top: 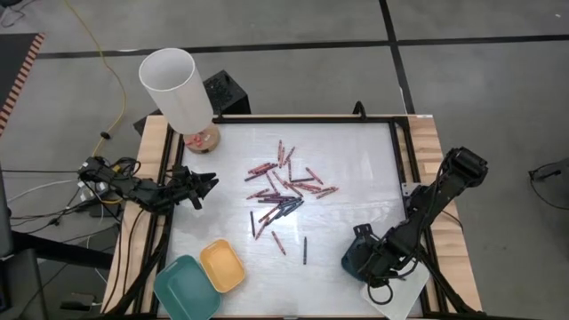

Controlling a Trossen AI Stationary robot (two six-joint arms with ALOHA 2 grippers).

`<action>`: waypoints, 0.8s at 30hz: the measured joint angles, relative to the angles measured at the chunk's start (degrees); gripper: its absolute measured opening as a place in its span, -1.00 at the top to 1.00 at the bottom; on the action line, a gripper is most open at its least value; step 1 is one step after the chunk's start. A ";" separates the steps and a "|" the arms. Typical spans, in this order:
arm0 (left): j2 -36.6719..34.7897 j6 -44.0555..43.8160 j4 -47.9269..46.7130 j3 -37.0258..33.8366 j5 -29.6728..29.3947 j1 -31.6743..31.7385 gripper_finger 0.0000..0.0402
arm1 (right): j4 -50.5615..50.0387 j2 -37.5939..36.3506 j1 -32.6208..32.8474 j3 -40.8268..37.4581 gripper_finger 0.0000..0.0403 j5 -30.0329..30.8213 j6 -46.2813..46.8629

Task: Sort crayons
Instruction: Put the blue crayon into the dark blue bin

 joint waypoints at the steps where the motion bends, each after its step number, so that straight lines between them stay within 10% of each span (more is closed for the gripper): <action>1: 0.00 0.00 0.00 0.00 0.00 -0.02 0.20 | 0.03 0.00 -0.20 0.01 0.68 -0.01 0.01; 16: 0.02 -2.87 0.00 0.00 0.04 -0.02 0.20 | -0.13 -0.04 -9.65 8.87 0.67 -9.25 16.38; 24: 0.00 -6.80 0.00 0.00 0.35 0.00 0.20 | 25.12 0.31 -16.83 10.75 0.67 -1.13 6.55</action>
